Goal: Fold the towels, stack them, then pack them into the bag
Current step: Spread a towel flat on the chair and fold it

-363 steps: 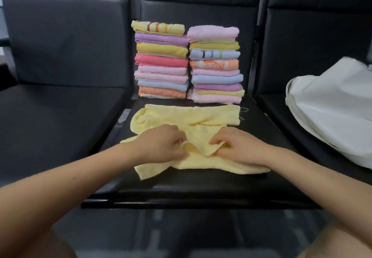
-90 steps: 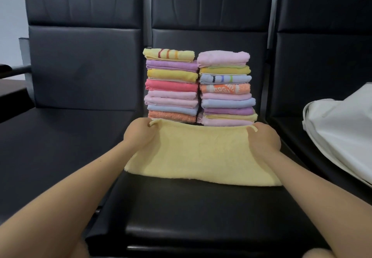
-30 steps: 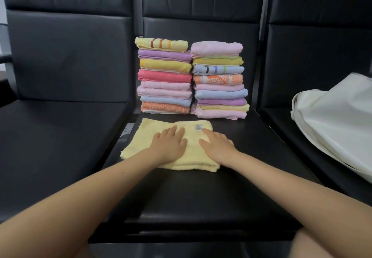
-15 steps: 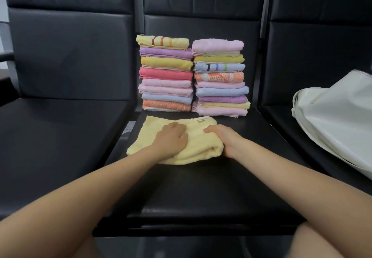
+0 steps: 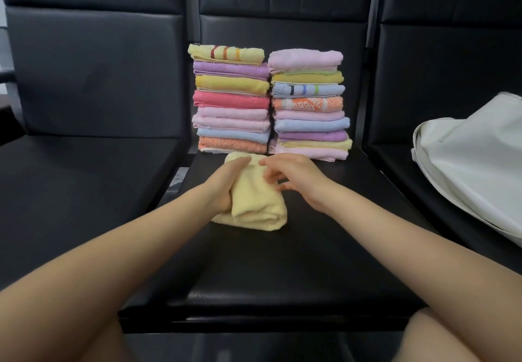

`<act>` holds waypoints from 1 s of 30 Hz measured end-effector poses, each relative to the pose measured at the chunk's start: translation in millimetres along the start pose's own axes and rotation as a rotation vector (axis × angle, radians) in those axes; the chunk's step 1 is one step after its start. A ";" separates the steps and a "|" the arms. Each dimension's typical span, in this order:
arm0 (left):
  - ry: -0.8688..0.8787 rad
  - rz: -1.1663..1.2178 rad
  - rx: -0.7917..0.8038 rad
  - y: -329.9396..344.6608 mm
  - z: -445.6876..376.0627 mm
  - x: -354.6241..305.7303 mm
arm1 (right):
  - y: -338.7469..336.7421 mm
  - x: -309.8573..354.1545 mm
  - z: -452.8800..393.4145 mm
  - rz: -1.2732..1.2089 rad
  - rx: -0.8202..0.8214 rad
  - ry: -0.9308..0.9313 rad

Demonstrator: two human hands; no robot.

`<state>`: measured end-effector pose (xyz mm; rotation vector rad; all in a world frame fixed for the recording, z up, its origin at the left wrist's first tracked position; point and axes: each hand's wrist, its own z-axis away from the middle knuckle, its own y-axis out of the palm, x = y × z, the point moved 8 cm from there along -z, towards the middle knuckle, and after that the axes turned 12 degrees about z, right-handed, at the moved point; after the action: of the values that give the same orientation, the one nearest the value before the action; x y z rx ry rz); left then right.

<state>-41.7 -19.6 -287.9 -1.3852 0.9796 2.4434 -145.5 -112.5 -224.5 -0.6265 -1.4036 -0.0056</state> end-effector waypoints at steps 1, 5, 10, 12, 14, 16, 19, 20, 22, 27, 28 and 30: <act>0.009 -0.069 -0.058 -8.2 -1.2 -3.6 | -3.6 -3.8 -3.5 0.101 -0.071 -0.017; 0.307 -0.666 -0.241 -24.7 -4.2 -43.3 | -3.5 -37.1 -14.3 0.463 -0.160 0.091; 0.462 -1.440 -0.327 -27.9 3.1 -50.2 | 20.1 -49.6 -23.4 0.800 -0.088 0.219; 0.447 -1.449 -0.343 -33.4 -0.8 -46.2 | 25.5 -45.4 -23.0 0.851 -0.069 0.271; 0.457 -1.442 -0.347 -31.3 -1.6 -45.1 | 26.4 -44.0 -20.1 0.788 -0.054 0.332; 0.488 -1.413 -0.342 -27.6 4.0 -45.4 | 28.3 -44.6 -17.8 0.495 -0.040 0.348; 0.479 -1.297 -0.257 -19.6 8.7 -39.4 | 27.1 -25.8 -9.8 -0.059 -0.027 0.328; 0.457 -1.210 -0.222 -13.7 10.9 -36.4 | 22.4 -16.8 -7.1 -0.175 -0.045 0.325; 0.380 -0.857 -0.207 3.3 22.8 -34.7 | 12.3 3.9 0.6 -0.368 -0.052 0.296; 0.049 0.080 0.144 53.6 60.6 -18.5 | -16.6 23.6 33.4 -0.524 -0.023 0.240; -0.031 0.116 0.235 61.5 65.8 -12.6 | -24.9 20.3 42.5 -0.530 -0.045 0.254; -0.068 0.163 0.341 79.9 72.1 -6.2 | -43.0 10.1 52.9 -0.585 -0.084 0.249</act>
<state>-124.3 -35.9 -220.5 -1.1411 1.4606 2.2697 -207.3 -123.3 -196.1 -0.2526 -1.3033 -0.5904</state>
